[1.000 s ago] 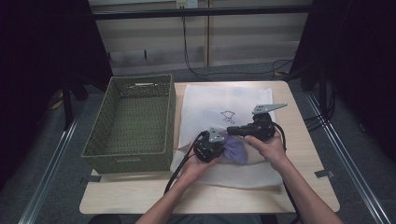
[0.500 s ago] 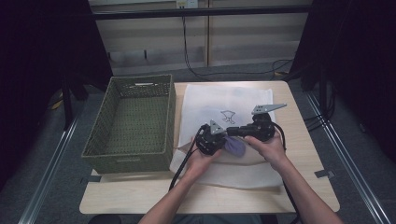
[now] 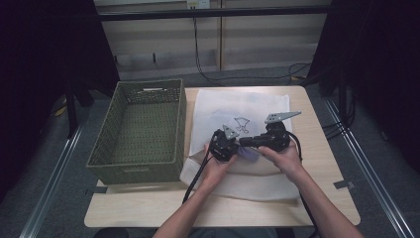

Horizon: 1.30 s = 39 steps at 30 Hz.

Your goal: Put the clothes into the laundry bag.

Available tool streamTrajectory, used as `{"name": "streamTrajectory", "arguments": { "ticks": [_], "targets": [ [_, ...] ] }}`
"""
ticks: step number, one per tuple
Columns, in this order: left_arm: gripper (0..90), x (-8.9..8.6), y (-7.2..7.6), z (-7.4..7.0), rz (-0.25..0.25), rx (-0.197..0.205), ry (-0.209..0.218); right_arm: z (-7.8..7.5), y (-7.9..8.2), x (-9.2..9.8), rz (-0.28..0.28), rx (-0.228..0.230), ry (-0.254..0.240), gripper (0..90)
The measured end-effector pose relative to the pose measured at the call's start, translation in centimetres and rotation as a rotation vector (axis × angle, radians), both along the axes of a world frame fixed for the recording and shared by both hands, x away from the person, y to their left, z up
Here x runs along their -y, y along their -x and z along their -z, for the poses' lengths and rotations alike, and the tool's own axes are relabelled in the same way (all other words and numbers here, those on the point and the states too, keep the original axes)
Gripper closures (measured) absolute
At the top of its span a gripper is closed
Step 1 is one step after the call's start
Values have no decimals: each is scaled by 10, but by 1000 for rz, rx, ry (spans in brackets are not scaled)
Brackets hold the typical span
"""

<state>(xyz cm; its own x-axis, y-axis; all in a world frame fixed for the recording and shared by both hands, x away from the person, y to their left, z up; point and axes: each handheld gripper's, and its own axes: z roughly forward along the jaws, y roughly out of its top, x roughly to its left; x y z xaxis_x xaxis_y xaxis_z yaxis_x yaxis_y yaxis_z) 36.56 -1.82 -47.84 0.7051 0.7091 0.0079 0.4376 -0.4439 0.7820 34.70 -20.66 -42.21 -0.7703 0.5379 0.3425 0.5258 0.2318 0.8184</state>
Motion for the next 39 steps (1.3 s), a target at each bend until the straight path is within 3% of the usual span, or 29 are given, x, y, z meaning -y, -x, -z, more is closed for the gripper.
{"name": "streamTrajectory", "arguments": {
  "ticks": [2, 6, 7, 13, 21, 26, 32, 35, 39],
  "targets": [
    [866, 1, -1, 1, -20, 2, 19, 0, 0, 0, -4, 0, 4, 893],
    [866, 1, -2, 3, -50, -5, 4, 1, 0, 0, -12, -6, 2, 894],
    [866, 3, -2, 5, -57, -16, 29, 2, 0, 0, -14, -9, 1, 894],
    [863, 2, -3, 7, -50, -31, 33, 3, 0, 0, -20, -16, 6, 894],
    [771, -1, -4, 10, 2, -68, 23, 6, -1, -2, -19, -19, 12, 894],
    [672, -5, 2, 8, 42, -66, 13, 5, -1, 1, -12, -17, 7, 893],
    [629, -15, 9, 7, 76, -80, 10, 5, -2, 3, 0, -17, 4, 893],
    [608, -18, 13, 1, 99, -61, -10, 6, -2, 3, 1, -17, 7, 893],
    [588, -20, 20, -6, 118, -40, -4, 5, -2, 4, 5, -15, 3, 893]
  ]
}}
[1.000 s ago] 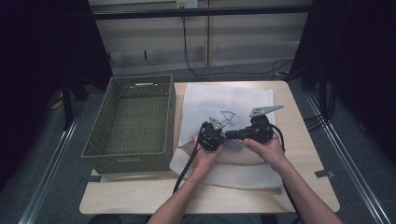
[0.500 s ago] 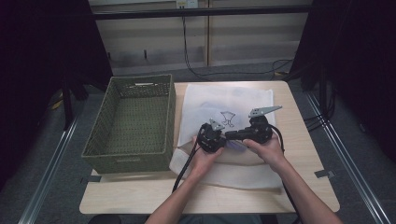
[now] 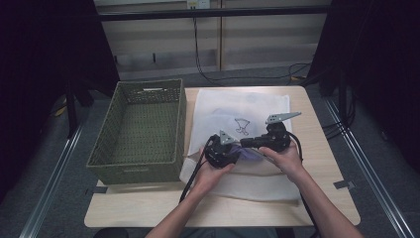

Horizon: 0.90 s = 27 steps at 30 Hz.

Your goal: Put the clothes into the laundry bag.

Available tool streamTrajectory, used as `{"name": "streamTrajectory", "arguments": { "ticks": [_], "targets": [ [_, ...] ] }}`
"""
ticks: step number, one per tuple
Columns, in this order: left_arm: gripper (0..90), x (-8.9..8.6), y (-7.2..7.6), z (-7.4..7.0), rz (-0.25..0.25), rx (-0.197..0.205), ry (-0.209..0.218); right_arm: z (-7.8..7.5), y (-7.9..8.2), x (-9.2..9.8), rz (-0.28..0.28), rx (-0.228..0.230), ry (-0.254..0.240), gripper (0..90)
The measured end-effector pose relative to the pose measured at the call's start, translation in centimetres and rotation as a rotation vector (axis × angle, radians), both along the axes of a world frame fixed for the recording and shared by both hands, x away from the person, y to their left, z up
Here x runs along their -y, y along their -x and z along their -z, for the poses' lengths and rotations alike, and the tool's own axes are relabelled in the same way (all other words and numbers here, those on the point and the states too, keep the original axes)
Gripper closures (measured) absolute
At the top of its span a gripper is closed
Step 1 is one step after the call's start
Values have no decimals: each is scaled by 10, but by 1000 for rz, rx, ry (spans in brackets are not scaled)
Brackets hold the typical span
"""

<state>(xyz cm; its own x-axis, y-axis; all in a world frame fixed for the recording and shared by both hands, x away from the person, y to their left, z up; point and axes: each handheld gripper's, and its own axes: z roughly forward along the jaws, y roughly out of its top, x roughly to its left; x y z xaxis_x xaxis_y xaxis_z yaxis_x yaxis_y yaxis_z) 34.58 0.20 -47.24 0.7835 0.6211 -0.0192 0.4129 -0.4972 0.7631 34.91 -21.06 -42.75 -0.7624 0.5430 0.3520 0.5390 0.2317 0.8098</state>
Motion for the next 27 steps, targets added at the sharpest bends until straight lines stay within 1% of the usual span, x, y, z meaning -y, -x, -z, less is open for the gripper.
{"name": "streamTrajectory", "arguments": {
  "ticks": [1, 2, 3, 4, 5, 6, 8, 9, 10, 12, 13, 14, 15, 16, 18, 19, 20, 21, 22, 23, 24, 26, 27],
  "targets": [
    [585, -1, 2, -2, 3, -3, -14, 0, 0, 1, 1, 2, -1, 893],
    [585, -2, 3, -2, 5, 2, -13, 0, 0, 1, 1, 4, -1, 893],
    [591, -4, 4, -3, 19, -1, -14, 0, 0, 2, 3, 4, -2, 894],
    [612, -6, 5, -4, 26, -6, 5, -1, 0, 2, 5, 3, -3, 893],
    [634, -10, 6, -7, 27, -25, 1, -1, 0, 3, 7, 7, -5, 893],
    [648, -12, 7, -9, 23, -23, 25, -1, 0, 3, 8, 7, -6, 892],
    [681, -19, 6, -11, 21, -33, 41, -2, 0, 4, 9, 9, -4, 891],
    [693, -21, 6, -10, 5, -41, 68, -1, 0, 4, 8, 8, -4, 891],
    [701, -25, 5, -11, 9, -46, 58, -1, 0, 4, 7, 8, -2, 892],
    [707, -31, 4, -11, -6, -45, 53, -1, 0, 3, 7, 8, -3, 891],
    [701, -32, 4, -11, -7, -50, 65, -1, 0, 4, 8, 10, -2, 891],
    [694, -34, 4, -11, -5, -47, 44, -1, 0, 4, 7, 8, -3, 891],
    [694, -36, 4, -11, -2, -48, 36, -1, 0, 4, 8, 9, -2, 891],
    [692, -39, 4, -11, 6, -58, 35, -1, 0, 4, 8, 8, -2, 891],
    [697, -40, 6, -10, 5, -64, 53, -1, 0, 3, 5, 7, 2, 892],
    [711, -40, 7, -11, 25, -60, 52, -1, 0, 3, 5, 7, 6, 891],
    [722, -42, 8, -12, 54, -55, 36, 0, 1, 3, 4, 5, 7, 892],
    [743, -41, 10, -12, 64, -46, 40, 0, 1, 2, 4, 4, 8, 891],
    [753, -42, 10, -13, 75, -39, 10, 0, 1, 2, 2, 5, 10, 892],
    [752, -42, 10, -13, 67, -44, 17, 1, 1, 2, 1, 3, 10, 892],
    [750, -43, 8, -11, 70, -49, 7, 1, 1, 2, 1, 4, 12, 892],
    [729, -42, 6, -5, 56, -69, 3, 1, 1, 3, 2, 2, 9, 891],
    [716, -41, 4, -2, 52, -76, -14, 1, 1, 3, 0, 4, 11, 891]
  ]
}}
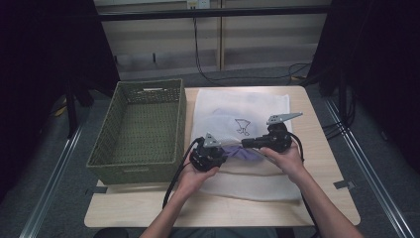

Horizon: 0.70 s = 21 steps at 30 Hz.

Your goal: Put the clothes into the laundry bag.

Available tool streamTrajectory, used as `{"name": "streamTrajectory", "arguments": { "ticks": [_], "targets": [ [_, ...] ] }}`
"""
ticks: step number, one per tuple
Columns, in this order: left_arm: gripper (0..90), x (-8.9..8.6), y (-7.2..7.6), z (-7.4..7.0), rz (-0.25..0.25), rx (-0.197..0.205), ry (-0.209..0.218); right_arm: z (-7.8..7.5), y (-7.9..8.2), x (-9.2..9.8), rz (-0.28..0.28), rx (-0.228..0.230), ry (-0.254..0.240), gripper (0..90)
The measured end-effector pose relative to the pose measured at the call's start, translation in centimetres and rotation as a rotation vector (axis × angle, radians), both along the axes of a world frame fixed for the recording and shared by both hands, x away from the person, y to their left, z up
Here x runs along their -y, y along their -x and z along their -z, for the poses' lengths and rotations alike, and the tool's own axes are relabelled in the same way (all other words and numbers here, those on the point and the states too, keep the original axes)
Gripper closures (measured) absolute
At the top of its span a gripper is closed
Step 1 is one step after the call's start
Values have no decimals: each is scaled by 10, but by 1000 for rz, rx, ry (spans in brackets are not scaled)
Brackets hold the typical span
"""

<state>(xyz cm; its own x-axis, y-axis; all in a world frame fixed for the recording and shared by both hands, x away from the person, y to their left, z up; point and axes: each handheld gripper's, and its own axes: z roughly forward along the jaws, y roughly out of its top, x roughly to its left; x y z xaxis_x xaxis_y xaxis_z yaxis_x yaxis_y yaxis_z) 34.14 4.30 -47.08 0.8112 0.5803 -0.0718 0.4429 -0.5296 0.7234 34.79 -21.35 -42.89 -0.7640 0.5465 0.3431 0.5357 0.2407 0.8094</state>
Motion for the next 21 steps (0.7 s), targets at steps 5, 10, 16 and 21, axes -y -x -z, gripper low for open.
{"name": "streamTrajectory", "arguments": {
  "ticks": [5, 10, 16, 21],
  "targets": [
    [604, 9, -6, 12, -23, 4, -32, 2, -1, -1, -6, -8, 5, 892],
    [622, 16, -11, 23, -75, 15, -76, 2, 1, -4, -17, -8, 20, 891],
    [900, 23, -16, 27, -112, 29, -95, 2, 1, -3, -19, -7, 19, 891],
    [900, 36, -14, 18, -126, 50, -53, 5, 1, -3, -20, -17, 24, 892]
  ]
}}
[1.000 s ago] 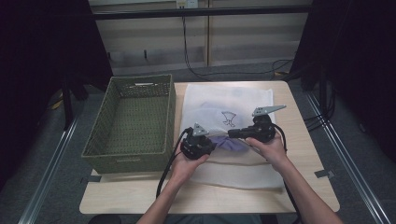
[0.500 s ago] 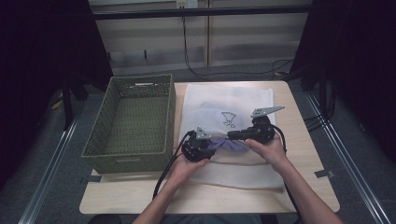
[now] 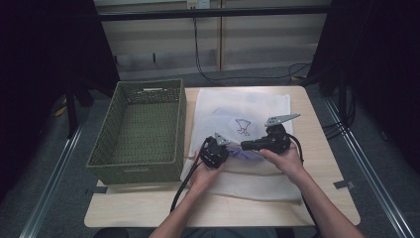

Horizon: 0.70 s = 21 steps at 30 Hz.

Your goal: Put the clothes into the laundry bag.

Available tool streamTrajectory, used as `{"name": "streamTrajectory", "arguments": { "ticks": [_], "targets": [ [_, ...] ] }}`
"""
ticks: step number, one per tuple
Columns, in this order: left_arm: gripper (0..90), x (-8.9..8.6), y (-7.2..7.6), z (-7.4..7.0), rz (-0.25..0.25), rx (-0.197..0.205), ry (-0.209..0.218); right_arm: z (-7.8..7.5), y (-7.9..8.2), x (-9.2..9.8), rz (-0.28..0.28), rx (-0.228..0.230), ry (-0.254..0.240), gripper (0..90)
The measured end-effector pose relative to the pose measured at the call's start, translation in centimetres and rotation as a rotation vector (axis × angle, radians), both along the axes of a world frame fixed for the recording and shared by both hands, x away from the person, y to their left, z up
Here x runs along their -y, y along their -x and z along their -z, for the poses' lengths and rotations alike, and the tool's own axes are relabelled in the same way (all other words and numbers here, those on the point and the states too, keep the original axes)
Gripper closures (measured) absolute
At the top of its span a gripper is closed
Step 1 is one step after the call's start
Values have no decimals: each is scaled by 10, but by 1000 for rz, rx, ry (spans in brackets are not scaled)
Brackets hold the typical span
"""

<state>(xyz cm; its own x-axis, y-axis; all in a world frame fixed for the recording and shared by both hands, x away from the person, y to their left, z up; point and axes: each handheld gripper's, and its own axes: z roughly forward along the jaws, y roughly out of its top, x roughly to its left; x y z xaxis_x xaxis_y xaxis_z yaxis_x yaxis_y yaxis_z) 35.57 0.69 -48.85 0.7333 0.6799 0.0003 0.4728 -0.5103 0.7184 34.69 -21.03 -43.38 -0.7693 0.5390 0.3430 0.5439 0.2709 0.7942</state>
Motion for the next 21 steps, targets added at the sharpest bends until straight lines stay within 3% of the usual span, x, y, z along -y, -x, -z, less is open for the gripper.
{"name": "streamTrajectory", "arguments": {
  "ticks": [2, 3, 5, 6, 7, 10, 12, 14, 16, 21],
  "targets": [
    [900, 3, -3, 0, -10, -17, 35, 0, 0, -1, -2, -1, 1, 892],
    [900, 4, -5, 1, -16, 1, 38, 1, 0, -1, -4, -1, 2, 892],
    [900, 6, -7, 2, -53, -12, 68, 1, 0, -1, -7, -2, 7, 892],
    [900, 6, -8, 2, -59, 3, 47, 2, 0, -2, -9, -3, 9, 892],
    [900, 7, -10, 3, -75, -4, 68, 3, 0, -2, -14, -4, 11, 892],
    [900, 9, -11, 6, -96, -14, 63, 7, 0, -3, -20, -21, 10, 893],
    [899, 9, -12, 9, -78, -11, 42, 11, 0, -3, -25, -32, 16, 893],
    [871, 10, -11, 10, -64, -18, 48, 11, 0, -2, -24, -34, 15, 892],
    [815, 8, -11, 8, -14, -16, -2, 11, -1, -1, -19, -29, 10, 892],
    [711, 3, -8, 2, 37, -35, 37, 12, -3, 3, -7, -30, 0, 892]
  ]
}}
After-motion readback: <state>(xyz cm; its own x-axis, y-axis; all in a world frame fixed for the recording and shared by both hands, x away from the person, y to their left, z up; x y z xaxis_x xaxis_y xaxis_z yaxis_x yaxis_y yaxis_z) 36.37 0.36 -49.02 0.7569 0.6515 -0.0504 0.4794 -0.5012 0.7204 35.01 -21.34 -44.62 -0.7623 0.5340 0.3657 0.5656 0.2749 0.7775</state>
